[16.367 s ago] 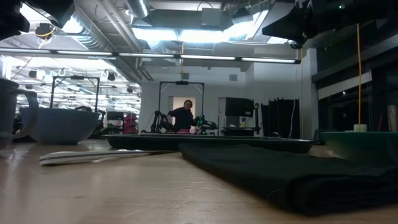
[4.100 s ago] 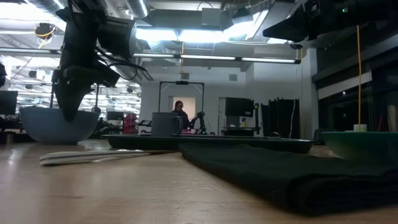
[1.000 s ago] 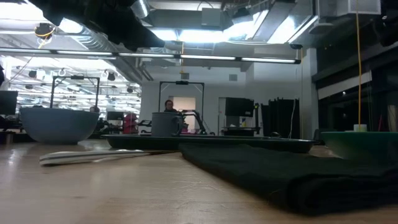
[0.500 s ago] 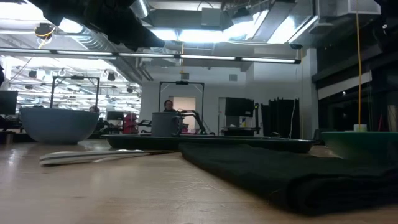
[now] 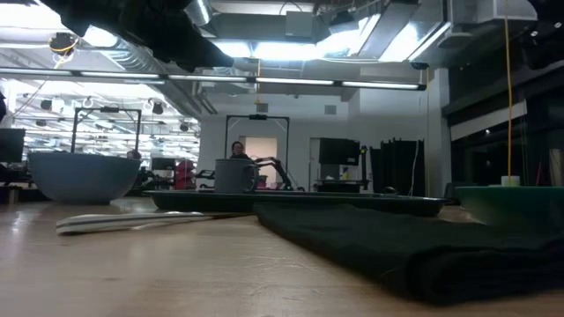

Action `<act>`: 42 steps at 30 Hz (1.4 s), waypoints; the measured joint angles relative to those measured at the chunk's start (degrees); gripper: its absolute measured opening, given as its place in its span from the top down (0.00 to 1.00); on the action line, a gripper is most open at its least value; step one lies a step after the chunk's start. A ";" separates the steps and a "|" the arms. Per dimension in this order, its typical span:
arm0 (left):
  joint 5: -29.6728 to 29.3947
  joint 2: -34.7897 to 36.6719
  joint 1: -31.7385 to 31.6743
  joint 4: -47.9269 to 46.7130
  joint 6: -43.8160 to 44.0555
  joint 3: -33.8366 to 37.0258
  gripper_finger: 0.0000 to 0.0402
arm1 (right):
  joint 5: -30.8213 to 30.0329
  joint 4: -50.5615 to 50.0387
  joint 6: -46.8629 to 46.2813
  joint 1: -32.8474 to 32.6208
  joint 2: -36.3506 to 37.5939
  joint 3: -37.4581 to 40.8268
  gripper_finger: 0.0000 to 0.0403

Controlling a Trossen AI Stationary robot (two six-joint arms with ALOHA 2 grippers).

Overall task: Set up tray
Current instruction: Put the plate on the tray to the bottom of the mug

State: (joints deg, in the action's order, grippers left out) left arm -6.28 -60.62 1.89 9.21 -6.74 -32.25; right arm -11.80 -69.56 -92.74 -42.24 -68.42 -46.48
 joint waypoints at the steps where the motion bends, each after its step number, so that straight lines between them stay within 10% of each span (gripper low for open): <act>1: 0.00 0.00 0.00 0.00 -0.01 0.00 0.99 | 0.35 -0.01 -0.08 0.00 -0.02 0.00 0.51; 42: -0.02 0.00 0.00 0.02 0.07 0.00 0.99 | 7.75 19.54 -5.85 -2.67 -9.42 13.18 0.59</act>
State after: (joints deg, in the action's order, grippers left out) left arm -6.30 -60.62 1.89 9.23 -6.68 -32.25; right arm -4.05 -50.02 -98.59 -44.91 -77.84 -33.30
